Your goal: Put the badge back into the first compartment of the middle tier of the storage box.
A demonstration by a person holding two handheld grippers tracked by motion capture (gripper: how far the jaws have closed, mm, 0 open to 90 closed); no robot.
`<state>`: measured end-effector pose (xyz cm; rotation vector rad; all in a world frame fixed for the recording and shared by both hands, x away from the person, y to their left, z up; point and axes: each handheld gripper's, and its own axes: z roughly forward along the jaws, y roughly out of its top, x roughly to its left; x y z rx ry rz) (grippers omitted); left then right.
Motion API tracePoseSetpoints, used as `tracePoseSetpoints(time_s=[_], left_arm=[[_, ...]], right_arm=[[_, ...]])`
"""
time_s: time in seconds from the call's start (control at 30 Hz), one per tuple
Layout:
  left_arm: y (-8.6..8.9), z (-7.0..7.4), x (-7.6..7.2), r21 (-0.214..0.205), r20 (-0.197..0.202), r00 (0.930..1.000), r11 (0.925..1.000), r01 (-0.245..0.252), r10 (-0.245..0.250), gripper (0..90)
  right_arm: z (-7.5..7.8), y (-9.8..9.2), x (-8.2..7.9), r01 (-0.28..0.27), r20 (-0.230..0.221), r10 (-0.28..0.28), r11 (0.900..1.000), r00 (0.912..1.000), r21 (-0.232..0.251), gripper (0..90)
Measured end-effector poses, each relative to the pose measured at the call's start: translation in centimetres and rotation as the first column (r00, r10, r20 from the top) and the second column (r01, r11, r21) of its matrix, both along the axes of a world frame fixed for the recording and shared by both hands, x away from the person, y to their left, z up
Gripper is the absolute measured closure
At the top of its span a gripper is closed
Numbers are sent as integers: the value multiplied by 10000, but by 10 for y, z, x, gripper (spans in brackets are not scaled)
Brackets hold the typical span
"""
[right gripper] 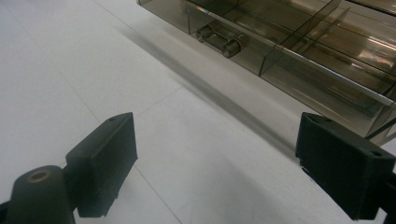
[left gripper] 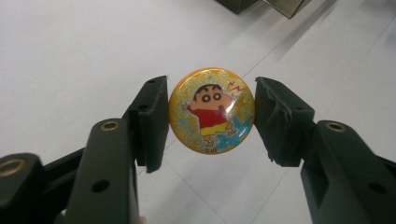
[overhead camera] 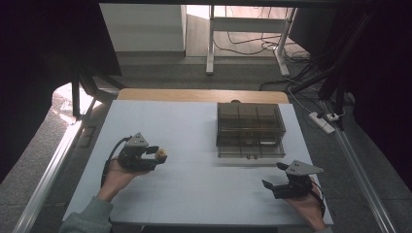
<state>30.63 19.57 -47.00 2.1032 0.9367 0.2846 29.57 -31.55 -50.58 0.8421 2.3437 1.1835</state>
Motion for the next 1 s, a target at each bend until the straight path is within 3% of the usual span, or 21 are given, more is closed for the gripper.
tracePoseSetpoints(time_s=[1.0], left_arm=[[-16, 17, 5, -392, 711, 9974, 9991, 143, -115, 471]], right_arm=[[-1, 1, 1, -15, -15, 15, 10000, 10000, -58, 126]])
